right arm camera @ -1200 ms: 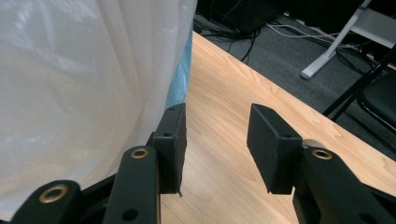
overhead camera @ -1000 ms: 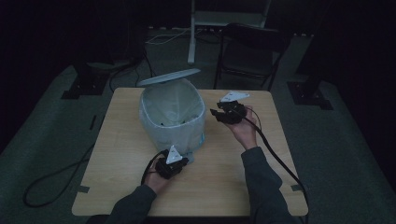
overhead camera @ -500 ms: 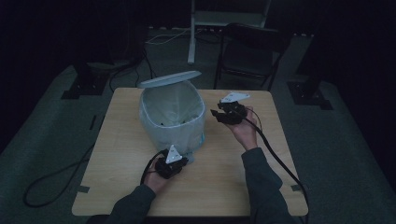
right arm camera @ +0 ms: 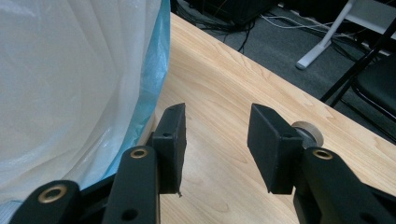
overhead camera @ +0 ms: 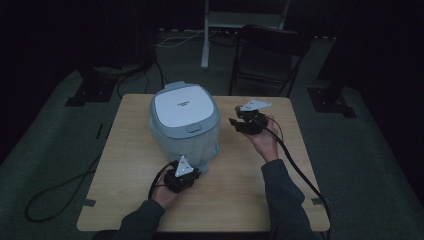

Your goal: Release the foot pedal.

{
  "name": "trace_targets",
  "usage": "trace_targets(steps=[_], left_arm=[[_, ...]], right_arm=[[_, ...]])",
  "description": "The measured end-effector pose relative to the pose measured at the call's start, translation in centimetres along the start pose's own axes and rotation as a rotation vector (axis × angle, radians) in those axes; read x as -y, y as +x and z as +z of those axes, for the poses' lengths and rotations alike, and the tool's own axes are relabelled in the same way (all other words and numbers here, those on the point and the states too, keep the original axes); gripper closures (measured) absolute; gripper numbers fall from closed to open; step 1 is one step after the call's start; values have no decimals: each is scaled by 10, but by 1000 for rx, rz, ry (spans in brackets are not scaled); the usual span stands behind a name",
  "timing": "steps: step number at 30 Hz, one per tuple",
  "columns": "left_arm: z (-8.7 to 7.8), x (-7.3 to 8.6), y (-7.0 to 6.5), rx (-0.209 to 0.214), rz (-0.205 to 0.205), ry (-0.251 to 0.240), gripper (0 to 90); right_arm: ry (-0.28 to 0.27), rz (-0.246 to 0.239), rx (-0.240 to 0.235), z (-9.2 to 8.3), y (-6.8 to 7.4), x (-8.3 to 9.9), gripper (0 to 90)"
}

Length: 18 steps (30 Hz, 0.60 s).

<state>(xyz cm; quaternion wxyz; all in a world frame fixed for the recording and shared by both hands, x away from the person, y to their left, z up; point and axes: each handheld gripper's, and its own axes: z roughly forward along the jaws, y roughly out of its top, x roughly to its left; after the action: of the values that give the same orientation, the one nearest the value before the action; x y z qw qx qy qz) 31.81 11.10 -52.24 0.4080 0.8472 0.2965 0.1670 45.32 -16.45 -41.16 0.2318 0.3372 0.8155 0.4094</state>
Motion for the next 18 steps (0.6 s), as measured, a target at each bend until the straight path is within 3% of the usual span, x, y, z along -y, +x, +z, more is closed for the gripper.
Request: trace_targets(steps=[18], left_arm=[[-10, -4, 1, 26, -17, -31, 743]], right_arm=[[42, 13, 11, 7, -8, 14, 545]])
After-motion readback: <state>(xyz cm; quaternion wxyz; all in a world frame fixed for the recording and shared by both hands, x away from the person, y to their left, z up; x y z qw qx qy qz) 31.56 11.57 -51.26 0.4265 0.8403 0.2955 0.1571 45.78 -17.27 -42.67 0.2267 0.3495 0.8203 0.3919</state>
